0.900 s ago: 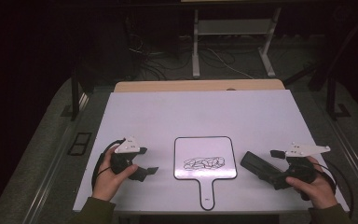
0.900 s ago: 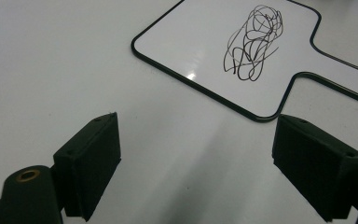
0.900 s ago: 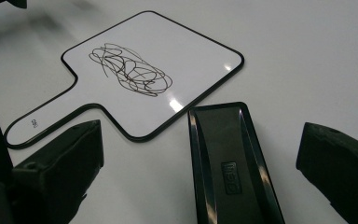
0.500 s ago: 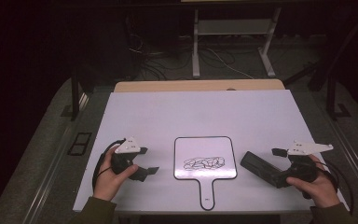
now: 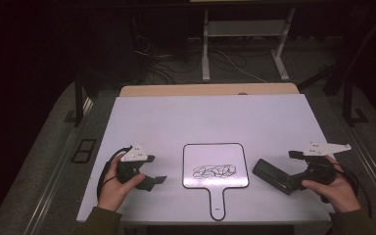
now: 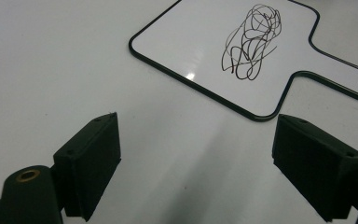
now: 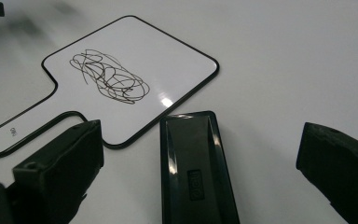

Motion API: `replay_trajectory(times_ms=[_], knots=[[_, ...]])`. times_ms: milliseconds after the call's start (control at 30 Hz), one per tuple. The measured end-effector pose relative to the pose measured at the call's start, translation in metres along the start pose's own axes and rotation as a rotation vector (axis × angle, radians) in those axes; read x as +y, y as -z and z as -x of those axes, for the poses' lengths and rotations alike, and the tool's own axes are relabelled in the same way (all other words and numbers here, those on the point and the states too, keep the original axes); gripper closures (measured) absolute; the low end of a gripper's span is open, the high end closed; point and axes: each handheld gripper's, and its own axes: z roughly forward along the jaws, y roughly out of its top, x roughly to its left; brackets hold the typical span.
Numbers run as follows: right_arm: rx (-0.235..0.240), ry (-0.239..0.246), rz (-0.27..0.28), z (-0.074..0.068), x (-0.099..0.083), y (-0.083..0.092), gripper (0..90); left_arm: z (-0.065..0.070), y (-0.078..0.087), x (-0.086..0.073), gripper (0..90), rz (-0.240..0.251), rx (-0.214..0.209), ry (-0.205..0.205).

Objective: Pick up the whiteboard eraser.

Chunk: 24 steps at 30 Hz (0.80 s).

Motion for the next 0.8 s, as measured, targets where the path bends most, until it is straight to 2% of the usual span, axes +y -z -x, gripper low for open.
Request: replay_trajectory(times_ms=[267, 533, 800], knots=[[-0.014, 0.005, -0.007, 0.010, 0.009, -0.001, 0.0, -0.001, 0.001, 0.000, 14.6, 0.000, 0.006, 0.002], [-0.010, 0.002, -0.028, 0.021, 0.020, -0.012, 0.0, -0.001, 0.001, -0.001, 14.6, -0.006, 0.007, 0.000], [0.000, 0.011, -0.065, 0.021, 0.020, -0.018, 0.0, -0.001, 0.000, -0.001, 14.6, -0.005, 0.003, -0.004]])
